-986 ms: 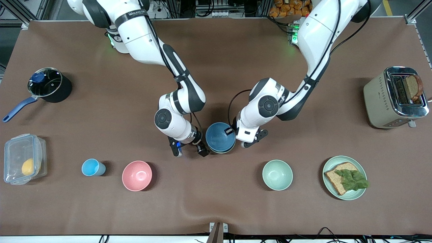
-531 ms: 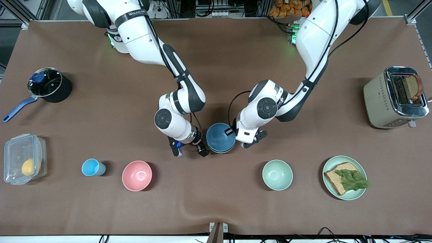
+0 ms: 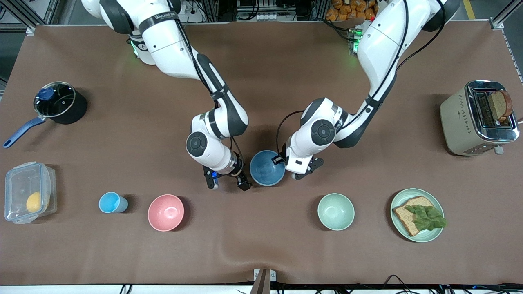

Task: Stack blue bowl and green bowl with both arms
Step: 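Open both grippers and withdraw them from the stacked bowls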

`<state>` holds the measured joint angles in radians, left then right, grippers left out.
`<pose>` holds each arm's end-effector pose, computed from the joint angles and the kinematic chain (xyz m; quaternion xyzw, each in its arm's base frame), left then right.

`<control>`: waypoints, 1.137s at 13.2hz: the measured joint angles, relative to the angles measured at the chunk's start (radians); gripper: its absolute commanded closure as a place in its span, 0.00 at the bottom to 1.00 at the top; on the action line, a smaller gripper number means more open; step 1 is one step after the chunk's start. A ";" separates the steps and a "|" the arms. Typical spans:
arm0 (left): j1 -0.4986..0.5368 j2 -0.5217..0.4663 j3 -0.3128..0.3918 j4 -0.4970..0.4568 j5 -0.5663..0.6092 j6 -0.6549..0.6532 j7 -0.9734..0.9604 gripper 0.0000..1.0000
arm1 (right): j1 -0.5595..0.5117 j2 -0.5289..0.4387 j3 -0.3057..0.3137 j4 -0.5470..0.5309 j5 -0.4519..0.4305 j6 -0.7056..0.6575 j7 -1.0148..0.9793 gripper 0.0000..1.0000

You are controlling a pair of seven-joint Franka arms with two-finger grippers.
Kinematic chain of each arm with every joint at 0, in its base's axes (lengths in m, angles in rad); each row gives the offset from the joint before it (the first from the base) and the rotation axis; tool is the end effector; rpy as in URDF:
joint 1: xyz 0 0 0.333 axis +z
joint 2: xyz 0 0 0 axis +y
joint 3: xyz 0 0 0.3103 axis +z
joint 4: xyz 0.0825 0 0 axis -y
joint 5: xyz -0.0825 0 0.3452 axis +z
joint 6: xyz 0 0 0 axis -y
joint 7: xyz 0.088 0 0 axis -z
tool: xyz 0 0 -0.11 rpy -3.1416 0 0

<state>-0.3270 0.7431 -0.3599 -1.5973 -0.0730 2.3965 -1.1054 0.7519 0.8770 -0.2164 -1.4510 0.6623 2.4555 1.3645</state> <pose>0.5442 -0.3973 0.2447 0.9486 0.2782 -0.0824 0.1268 0.5864 0.3864 0.2030 -0.8070 0.5664 0.0735 0.1503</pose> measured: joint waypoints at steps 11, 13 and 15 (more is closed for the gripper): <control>0.110 -0.231 0.008 0.078 0.101 -0.223 0.005 0.00 | 0.002 0.001 0.003 0.001 -0.056 0.000 0.004 0.00; 0.136 -0.332 0.008 0.079 0.159 -0.356 0.012 0.00 | 0.001 0.001 0.001 0.003 -0.105 -0.005 -0.008 0.00; 0.168 -0.424 0.009 0.078 0.174 -0.480 0.075 0.00 | -0.006 -0.001 -0.004 0.009 -0.130 -0.068 -0.076 0.00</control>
<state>-0.1591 0.3191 -0.3508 -1.5195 0.1010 1.9161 -1.0301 0.7464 0.8764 -0.2205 -1.4425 0.5322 2.3878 1.2880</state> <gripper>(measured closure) 0.000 0.000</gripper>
